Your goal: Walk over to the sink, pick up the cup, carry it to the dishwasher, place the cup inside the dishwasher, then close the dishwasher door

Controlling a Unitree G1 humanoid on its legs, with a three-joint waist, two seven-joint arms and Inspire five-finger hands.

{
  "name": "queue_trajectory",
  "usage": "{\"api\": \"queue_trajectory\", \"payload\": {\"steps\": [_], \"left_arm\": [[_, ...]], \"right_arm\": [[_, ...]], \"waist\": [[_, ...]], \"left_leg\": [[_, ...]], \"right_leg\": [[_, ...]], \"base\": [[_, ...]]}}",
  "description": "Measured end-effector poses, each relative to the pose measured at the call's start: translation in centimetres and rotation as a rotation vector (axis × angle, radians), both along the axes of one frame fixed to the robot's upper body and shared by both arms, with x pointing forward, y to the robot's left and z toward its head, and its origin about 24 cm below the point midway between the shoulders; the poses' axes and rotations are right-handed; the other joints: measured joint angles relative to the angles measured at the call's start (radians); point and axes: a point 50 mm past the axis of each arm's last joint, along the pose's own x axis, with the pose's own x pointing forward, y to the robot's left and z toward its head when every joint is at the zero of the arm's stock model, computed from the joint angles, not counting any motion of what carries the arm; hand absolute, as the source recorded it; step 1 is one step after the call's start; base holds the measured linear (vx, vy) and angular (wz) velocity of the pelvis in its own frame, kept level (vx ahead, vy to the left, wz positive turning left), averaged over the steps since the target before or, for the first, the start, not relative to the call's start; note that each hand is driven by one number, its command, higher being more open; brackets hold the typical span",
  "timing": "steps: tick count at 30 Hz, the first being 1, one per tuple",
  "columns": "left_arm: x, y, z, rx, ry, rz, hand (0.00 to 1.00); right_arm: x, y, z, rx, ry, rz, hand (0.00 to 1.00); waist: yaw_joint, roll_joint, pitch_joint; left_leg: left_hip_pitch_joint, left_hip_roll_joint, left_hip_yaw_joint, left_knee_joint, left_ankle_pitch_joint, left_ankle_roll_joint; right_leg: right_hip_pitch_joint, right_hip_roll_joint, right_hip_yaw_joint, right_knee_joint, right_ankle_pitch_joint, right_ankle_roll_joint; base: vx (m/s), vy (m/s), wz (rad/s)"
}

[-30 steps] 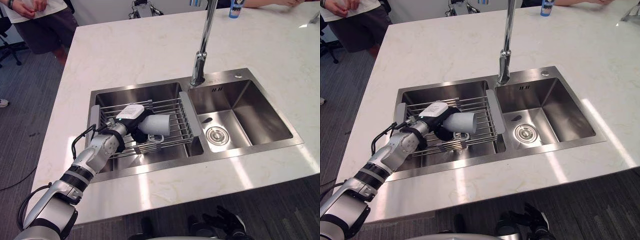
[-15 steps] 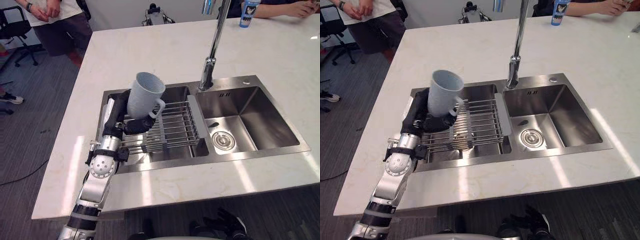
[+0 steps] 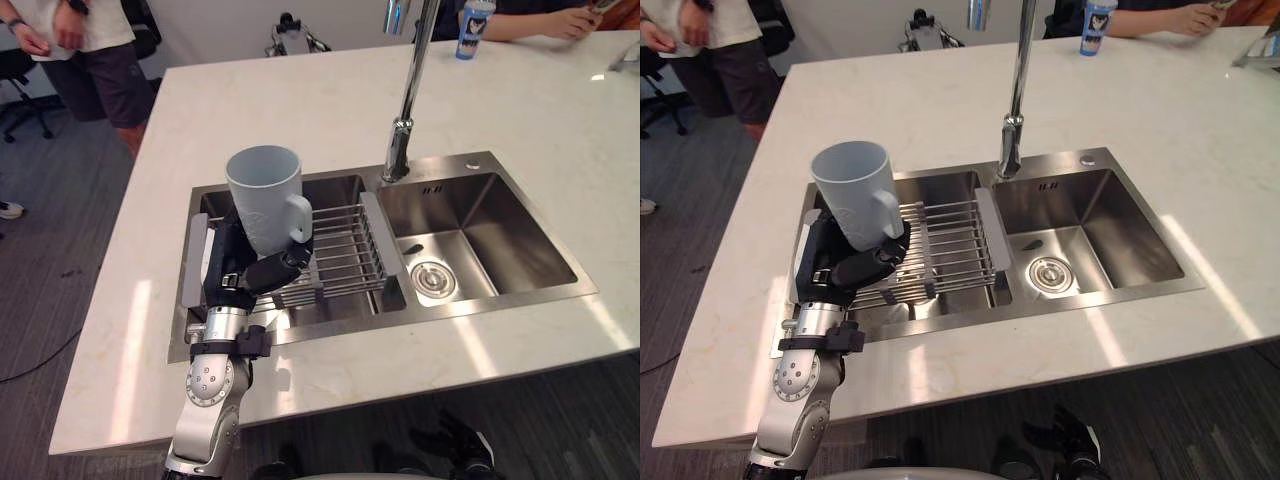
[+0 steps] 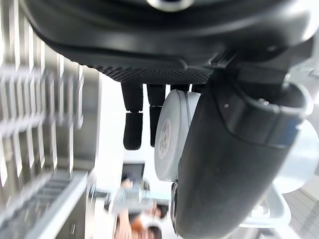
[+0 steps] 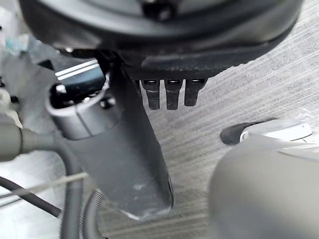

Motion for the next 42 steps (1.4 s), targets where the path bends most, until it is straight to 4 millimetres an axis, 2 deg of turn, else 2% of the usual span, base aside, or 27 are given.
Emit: {"api": "queue_trajectory", "payload": {"steps": [2, 3, 4, 5, 6, 7, 9, 10, 12, 13, 15, 16, 17, 18, 19, 22, 23, 24, 25, 26, 27, 31, 34, 39, 42], "left_arm": [[0.0, -0.9, 0.1, -0.006, -0.006, -0.035, 0.3], [0.0, -1.0, 0.2, -0.008, -0.007, -0.04, 0.3], [0.0, -1.2, 0.4, -0.017, -0.016, -0.044, 0.3], [0.0, -0.9, 0.6, -0.019, -0.029, -0.033, 0.3], [0.0, -0.8, 0.5, -0.022, -0.024, -0.024, 0.3], [-0.2, -0.4, 0.4, -0.032, -0.019, -0.002, 0.3], [-0.5, 0.0, 0.8, -0.045, -0.043, 0.021, 0.3], [-0.5, -0.1, 1.0, -0.053, -0.055, 0.022, 0.3], [-0.7, -0.7, 1.5, -0.082, -0.073, 0.007, 0.3], [-0.7, -1.0, 1.4, -0.083, -0.069, -0.005, 0.3], [-0.7, -1.3, 1.1, -0.087, -0.05, -0.016, 0.3], [-0.8, -1.6, 1.1, -0.089, -0.049, -0.032, 0.3], [-0.8, -1.8, 1.2, -0.085, -0.054, -0.044, 0.3], [-0.8, -2.2, 1.3, -0.09, -0.058, -0.065, 0.3], [-0.9, -2.5, 1.3, -0.091, -0.059, -0.077, 0.3], [-0.9, -2.7, 1.4, -0.092, -0.065, -0.096, 0.3], [-0.9, -2.9, 1.4, -0.093, -0.067, -0.105, 0.3], [-0.8, -3.1, 1.2, -0.096, -0.063, -0.112, 0.3], [-0.5, -3.3, 1.0, -0.097, -0.051, -0.118, 0.3], [-0.1, -3.3, 0.7, -0.084, -0.04, -0.117, 0.3], [0.2, -3.1, 0.0, -0.064, -0.012, -0.113, 0.3], [0.6, -2.5, -1.1, -0.051, 0.042, -0.089, 0.3], [0.7, -2.5, -1.1, -0.05, 0.039, -0.091, 0.3], [0.7, -2.4, -1.1, -0.048, 0.04, -0.089, 0.3], [0.6, -2.4, -1.1, -0.047, 0.041, -0.091, 0.3]], "right_arm": [[0.6, 0.3, 0.3, -0.003, -0.031, -0.016, 0.9], [0.7, 0.2, 0.4, -0.007, -0.035, -0.018, 0.9], [0.9, 0.2, 0.5, -0.013, -0.042, -0.021, 0.9], [1.3, 0.5, 0.6, -0.01, -0.053, -0.021, 0.9], [1.1, 0.6, 0.5, -0.008, -0.045, -0.022, 0.9], [0.6, 0.7, 0.3, -0.005, -0.033, -0.016, 0.9], [0.7, 0.9, 0.4, -0.002, -0.035, -0.003, 0.9], [1.0, 0.9, 0.5, -0.005, -0.042, 0.0, 0.9], [2.7, 0.4, 1.1, -0.025, -0.084, 0.014, 0.9], [3.3, 0.3, 1.3, -0.029, -0.099, 0.015, 0.9], [3.5, 0.0, 1.4, -0.043, -0.101, 0.012, 0.9], [3.3, -0.1, 1.3, -0.05, -0.098, -0.001, 0.9], [3.4, -0.2, 1.4, -0.056, -0.104, -0.01, 0.9], [3.1, -0.7, 1.4, -0.072, -0.097, -0.033, 0.9], [2.6, -1.2, 1.5, -0.09, -0.09, -0.047, 0.9], [1.9, -1.5, 1.4, -0.098, -0.075, -0.05, 0.9], [1.7, -1.5, 1.3, -0.096, -0.071, -0.052, 0.9], [1.5, -1.5, 1.3, -0.096, -0.066, -0.057, 0.9], [1.1, -1.7, 1.2, -0.096, -0.06, -0.071, 0.9], [1.0, -1.2, 1.0, -0.081, -0.05, -0.076, 0.9], [0.9, -0.7, 0.8, -0.064, -0.048, -0.075, 0.9], [0.7, -0.3, 0.7, -0.048, -0.045, -0.076, 0.9], [1.1, -0.2, 0.7, -0.044, -0.054, -0.074, 0.9], [1.1, -0.1, 0.7, -0.045, -0.053, -0.072, 0.9], [0.6, -0.1, 0.6, -0.049, -0.04, -0.07, 0.9]], "waist": [[-0.001, -0.014, 0.008], [-0.001, -0.016, 0.009], [0.003, -0.013, 0.008], [0.004, -0.019, 0.014], [0.006, -0.023, 0.012], [0.026, -0.025, 0.005], [0.057, -0.034, -0.016], [0.069, -0.035, -0.019], [0.088, -0.007, -0.02], [0.081, -0.006, -0.014], [0.069, 0.018, 0.0], [0.057, 0.015, -0.002], [0.048, 0.007, 0.004], [0.045, 0.004, 0.008], [0.05, 0.004, 0.007], [0.038, 0.006, -0.002], [0.033, 0.009, -0.006], [0.027, 0.024, -0.017], [0.021, 0.053, -0.036], [0.022, 0.036, -0.034], [0.022, 0.027, -0.042], [0.015, 0.02, -0.047], [0.014, 0.011, -0.053], [0.007, -0.002, -0.061], [-0.003, -0.003, -0.061]], "left_leg": [[-0.047, 0.017, 0.0, 0.082, -0.033, 0.008], [-0.052, 0.017, 0.0, 0.091, -0.035, 0.011], [-0.064, 0.03, 0.005, 0.088, -0.034, 0.024], [-0.068, 0.029, 0.001, 0.095, -0.036, 0.043], [-0.065, 0.025, -0.003, 0.095, -0.031, 0.046], [-0.064, 0.023, -0.009, 0.097, -0.021, 0.046], [-0.117, 0.018, -0.018, 0.125, 0.005, 0.031], [-0.145, 0.018, -0.02, 0.137, 0.011, 0.031], [-0.238, 0.036, -0.054, 0.14, 0.069, 0.018], [-0.253, 0.046, -0.074, 0.133, 0.099, 0.012], [-0.251, 0.07, -0.115, 0.121, 0.143, -0.004], [-0.239, 0.062, -0.146, 0.046, 0.228, -0.029], [-0.243, 0.063, -0.149, 0.048, 0.217, -0.029], [-0.257, 0.069, -0.126, 0.166, 0.135, -0.002], [-0.245, 0.077, -0.105, 0.278, 0.04, 0.022], [-0.167, 0.094, -0.095, 0.386, -0.1, 0.008], [-0.131, 0.101, -0.083, 0.371, -0.125, -0.003], [-0.058, 0.098, -0.08, 0.268, -0.136, -0.028], [0.008, 0.089, -0.083, 0.101, -0.126, -0.061], [0.02, 0.066, -0.082, 0.064, -0.095, -0.056], [0.028, 0.043, -0.082, 0.023, -0.072, -0.042], [0.028, -0.001, -0.079, 0.014, -0.064, -0.022], [0.026, -0.018, -0.067, 0.011, -0.063, -0.014], [0.024, -0.024, -0.071, 0.017, -0.062, -0.006], [0.007, -0.029, -0.117, 0.019, -0.054, 0.013]], "right_leg": [[-0.041, 0.0, -0.009, 0.057, 0.002, 0.005], [-0.048, -0.001, -0.008, 0.067, 0.008, 0.019], [-0.048, 0.004, -0.006, 0.061, 0.015, 0.055], [-0.085, -0.011, -0.017, 0.257, -0.08, 0.036], [-0.091, -0.017, -0.026, 0.363, -0.119, 0.047], [-0.066, -0.022, -0.031, 0.505, -0.17, 0.076], [-0.015, -0.023, -0.028, 0.472, -0.173, 0.067], [0.001, -0.022, -0.027, 0.41, -0.205, 0.061], [0.027, 0.017, -0.047, 0.214, -0.232, 0.031], [0.058, 0.034, -0.055, 0.145, -0.241, -0.004], [0.083, 0.075, -0.085, 0.128, -0.214, -0.042], [0.08, 0.078, -0.124, 0.118, -0.201, -0.064], [0.076, 0.073, -0.153, 0.116, -0.194, -0.075], [0.067, 0.07, -0.179, 0.117, -0.179, -0.094], [0.058, 0.061, -0.192, 0.117, -0.164, -0.098], [0.034, 0.036, -0.229, 0.092, -0.125, -0.089], [0.028, 0.031, -0.24, 0.073, -0.113, -0.086], [0.019, 0.029, -0.253, 0.047, -0.094, -0.077], [0.002, 0.031, -0.27, 0.036, -0.077, -0.059], [-0.003, 0.011, -0.269, 0.035, -0.068, -0.053], [-0.003, -0.004, -0.271, 0.02, -0.043, -0.028], [0.015, -0.036, -0.269, -0.027, 0.001, -0.001], [0.019, -0.047, -0.255, -0.059, 0.032, 0.004], [0.022, -0.047, -0.25, -0.05, 0.038, 0.001], [0.002, -0.033, -0.068, -0.007, 0.011, -0.029]], "base": [[-0.08, 0.006, -0.1], [-0.11, 0.02, -0.05], [-0.18, 0.022, 0.07], [-0.15, 0.019, 0.15], [-0.16, -0.018, 0.22], [-0.09, -0.037, 0.14], [-0.12, -0.096, 0.11], [-0.16, -0.143, 0.13], [-0.28, -0.178, 0.26], [-0.23, -0.142, 0.4], [-0.26, -0.127, 0.53], [-0.38, -0.136, 0.76], [-0.39, -0.127, 0.89], [-0.34, -0.112, 0.69], [-0.31, -0.084, 0.53], [-0.27, 0.041, 0.45], [-0.15, 0.094, 0.49], [-0.17, 0.186, 0.49], [-0.16, 0.206, 0.38], [-0.13, 0.223, 0.26], [-0.07, 0.176, 0.11], [-0.03, 0.144, 0.04], [-0.04, 0.113, -0.1], [-0.06, 0.029, 0.02], [-0.06, 0.04, 0.38]]}}
